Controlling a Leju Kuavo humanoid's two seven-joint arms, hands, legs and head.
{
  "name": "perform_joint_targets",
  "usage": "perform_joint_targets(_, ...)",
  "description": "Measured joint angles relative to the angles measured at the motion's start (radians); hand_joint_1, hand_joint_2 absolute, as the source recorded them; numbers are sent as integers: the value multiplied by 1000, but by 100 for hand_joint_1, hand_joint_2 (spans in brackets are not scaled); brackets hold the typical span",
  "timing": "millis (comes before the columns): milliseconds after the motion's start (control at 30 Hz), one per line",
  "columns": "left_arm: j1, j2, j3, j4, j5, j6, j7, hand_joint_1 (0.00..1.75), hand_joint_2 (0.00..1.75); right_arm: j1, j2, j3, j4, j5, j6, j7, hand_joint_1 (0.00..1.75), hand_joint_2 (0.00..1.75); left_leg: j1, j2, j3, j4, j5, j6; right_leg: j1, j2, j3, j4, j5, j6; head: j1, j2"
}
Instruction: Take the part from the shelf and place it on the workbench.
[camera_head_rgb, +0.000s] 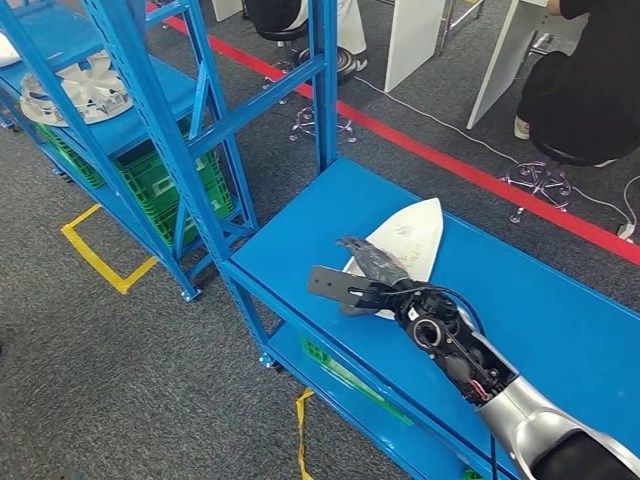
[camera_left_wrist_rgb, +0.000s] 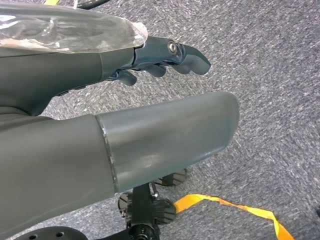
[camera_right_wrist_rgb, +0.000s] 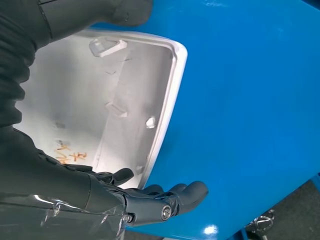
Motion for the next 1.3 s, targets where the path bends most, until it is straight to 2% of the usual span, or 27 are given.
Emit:
perform_joint_targets(467, -2, 0, -1, 0, -4, 0, 5, 0, 0, -8, 0, -4, 39, -17, -14, -2, 0, 175, 0, 0, 0, 0, 0, 0, 0, 0, 0, 0, 0, 0, 0, 0)
perform_joint_targets(1067, -11, -2, -2, 0, -7, 0, 9, 0, 0, -49, 0, -8, 186, -34, -32, -42, 0, 175, 0, 0, 2, 0, 0, 0, 0, 0, 1, 0, 0, 0, 0, 0)
perform_joint_targets(1100, -12, -2, -3, 0, -7, 0, 9, 0, 0, -50, 0, -8, 191, -34, -33, -43, 8, 175, 0, 0, 2, 0, 0, 0, 0, 0, 2, 0, 0, 0, 0, 0)
perform_joint_targets(1200, -12, -3, -3, 0, -7, 0, 10, 0, 0, -57, 0, -8, 209, -34, -34, -50, 139, 175, 0, 0, 3, 0, 0, 0, 0, 0, 3, 0, 0, 0, 0, 0)
perform_joint_targets(1233, -12, -3, -3, 0, -7, 0, 11, 0, 0, -60, 0, -7, 217, -34, -34, -53, 175, 175, 0, 0, 4, 0, 0, 0, 0, 0, 4, 0, 0, 0, 0, 0)
perform_joint_targets(1300, -12, -3, -3, 0, -7, 1, 12, 0, 0, -66, 2, -7, 232, -33, -35, -58, 175, 175, 0, 0, 5, 0, 0, 0, 0, 0, 5, 0, 0, 0, 0, 0)
